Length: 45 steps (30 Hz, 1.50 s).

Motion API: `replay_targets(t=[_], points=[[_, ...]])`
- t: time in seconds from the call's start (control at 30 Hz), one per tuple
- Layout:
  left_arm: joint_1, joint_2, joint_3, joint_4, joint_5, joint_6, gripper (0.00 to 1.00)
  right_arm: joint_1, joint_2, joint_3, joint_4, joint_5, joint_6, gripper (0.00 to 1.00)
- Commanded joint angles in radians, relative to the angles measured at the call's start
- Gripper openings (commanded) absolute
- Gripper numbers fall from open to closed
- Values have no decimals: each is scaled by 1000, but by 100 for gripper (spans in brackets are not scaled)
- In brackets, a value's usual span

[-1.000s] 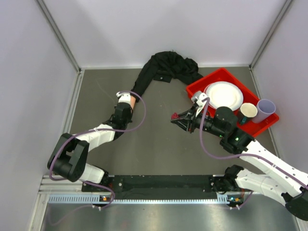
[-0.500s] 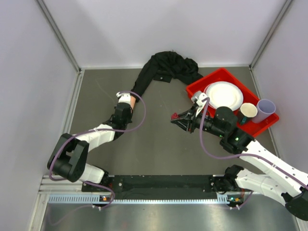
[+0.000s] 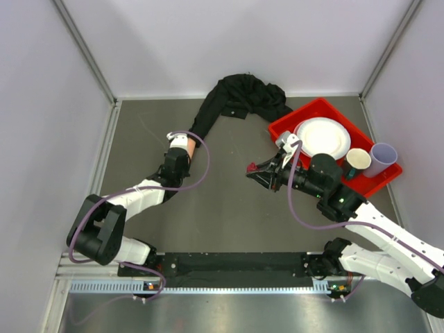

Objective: Paint the nails

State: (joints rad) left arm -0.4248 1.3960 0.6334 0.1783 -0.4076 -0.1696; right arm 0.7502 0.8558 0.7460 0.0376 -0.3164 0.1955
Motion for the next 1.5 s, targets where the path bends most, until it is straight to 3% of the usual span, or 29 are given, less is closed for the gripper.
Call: replay_targets(t=[0.0, 1.47], points=[[8, -29, 3, 21, -4, -8, 0, -8, -6, -4, 67, -15, 9, 0], [6, 0, 32, 9, 12, -4, 0, -9, -6, -5, 68, -16, 10, 0]])
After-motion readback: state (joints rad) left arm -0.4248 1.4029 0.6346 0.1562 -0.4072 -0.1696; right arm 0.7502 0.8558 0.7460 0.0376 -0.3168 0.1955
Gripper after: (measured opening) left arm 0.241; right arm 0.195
